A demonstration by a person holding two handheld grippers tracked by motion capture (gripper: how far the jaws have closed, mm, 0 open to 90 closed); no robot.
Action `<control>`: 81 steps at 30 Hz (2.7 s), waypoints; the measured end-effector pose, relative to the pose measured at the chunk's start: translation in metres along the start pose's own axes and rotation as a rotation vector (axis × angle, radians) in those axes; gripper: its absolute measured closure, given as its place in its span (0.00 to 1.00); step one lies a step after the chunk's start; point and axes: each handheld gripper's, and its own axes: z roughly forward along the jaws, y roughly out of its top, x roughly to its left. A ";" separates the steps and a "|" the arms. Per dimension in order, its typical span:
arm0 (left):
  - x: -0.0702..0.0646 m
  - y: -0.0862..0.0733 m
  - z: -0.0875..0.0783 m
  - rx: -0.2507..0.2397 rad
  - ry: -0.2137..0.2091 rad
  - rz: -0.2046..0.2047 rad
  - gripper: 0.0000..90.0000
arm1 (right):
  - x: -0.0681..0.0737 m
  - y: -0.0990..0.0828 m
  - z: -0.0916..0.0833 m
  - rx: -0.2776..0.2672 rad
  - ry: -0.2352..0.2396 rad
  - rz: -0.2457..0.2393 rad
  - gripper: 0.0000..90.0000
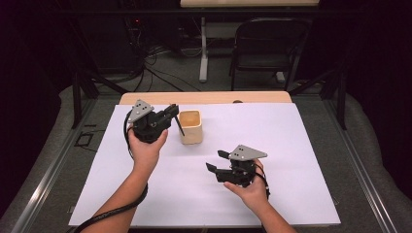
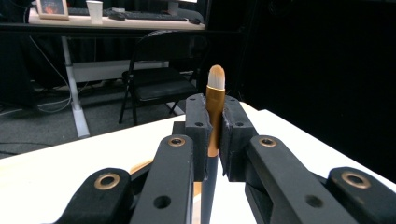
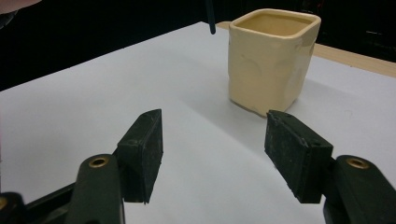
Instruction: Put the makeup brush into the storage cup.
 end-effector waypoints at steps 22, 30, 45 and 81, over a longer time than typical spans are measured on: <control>0.003 0.013 0.020 0.001 0.081 0.035 0.93 | -0.002 0.001 0.000 -0.007 -0.004 0.018 0.41; 0.010 0.014 0.020 -0.005 0.101 0.029 0.93 | -0.002 0.000 0.001 -0.003 -0.005 0.017 0.41; 0.012 0.014 0.030 -0.002 0.128 0.038 0.93 | -0.004 -0.001 0.002 -0.003 0.000 0.026 0.42; 0.015 -0.003 0.049 0.021 0.142 0.057 0.93 | -0.003 -0.002 0.003 0.006 0.006 0.031 0.42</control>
